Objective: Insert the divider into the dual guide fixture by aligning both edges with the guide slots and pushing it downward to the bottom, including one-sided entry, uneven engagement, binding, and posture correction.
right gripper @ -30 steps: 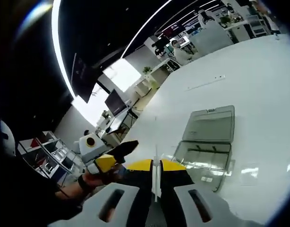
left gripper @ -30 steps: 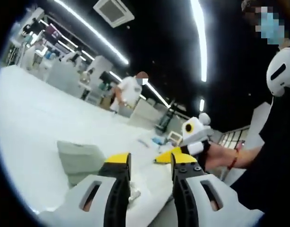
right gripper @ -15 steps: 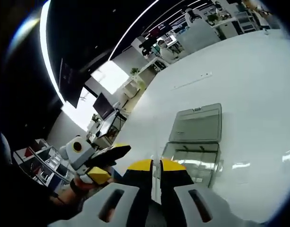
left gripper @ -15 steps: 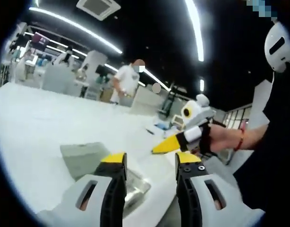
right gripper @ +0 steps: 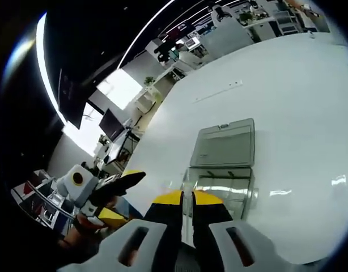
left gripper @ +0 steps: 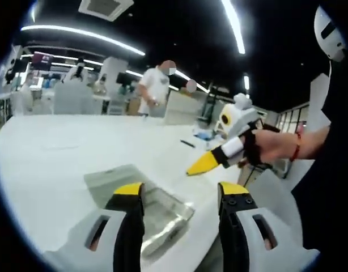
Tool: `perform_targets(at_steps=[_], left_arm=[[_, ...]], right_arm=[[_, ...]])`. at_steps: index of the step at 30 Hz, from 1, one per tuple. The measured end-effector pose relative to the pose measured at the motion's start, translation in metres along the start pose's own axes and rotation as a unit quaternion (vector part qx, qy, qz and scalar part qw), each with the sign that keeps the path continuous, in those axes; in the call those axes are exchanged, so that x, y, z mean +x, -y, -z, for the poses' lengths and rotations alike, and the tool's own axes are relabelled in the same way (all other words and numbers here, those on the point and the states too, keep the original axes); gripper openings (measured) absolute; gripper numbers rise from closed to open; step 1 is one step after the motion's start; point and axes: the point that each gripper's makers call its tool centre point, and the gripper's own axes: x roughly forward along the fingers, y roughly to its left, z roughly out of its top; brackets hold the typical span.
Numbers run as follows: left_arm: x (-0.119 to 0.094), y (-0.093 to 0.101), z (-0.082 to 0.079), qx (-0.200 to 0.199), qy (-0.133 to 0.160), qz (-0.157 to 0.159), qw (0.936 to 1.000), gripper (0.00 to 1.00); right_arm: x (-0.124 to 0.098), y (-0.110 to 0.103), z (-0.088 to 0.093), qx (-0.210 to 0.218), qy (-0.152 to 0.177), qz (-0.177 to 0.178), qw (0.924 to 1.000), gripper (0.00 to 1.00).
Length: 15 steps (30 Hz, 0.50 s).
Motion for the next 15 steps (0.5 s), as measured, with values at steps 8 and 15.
perform_targets(at_steps=[8,15], left_arm=[[-0.001,0.003,0.004,0.015,-0.013,-0.012,0.9997,0.57],[-0.001,0.008,0.01,0.027,-0.027,-0.02,0.9991,0.65]], right_arm=[[0.004,0.007,0.002,0.011,-0.012,0.019,0.9997,0.0],[0.008,0.013,-0.001,0.01,-0.019,0.039,0.999,0.0]])
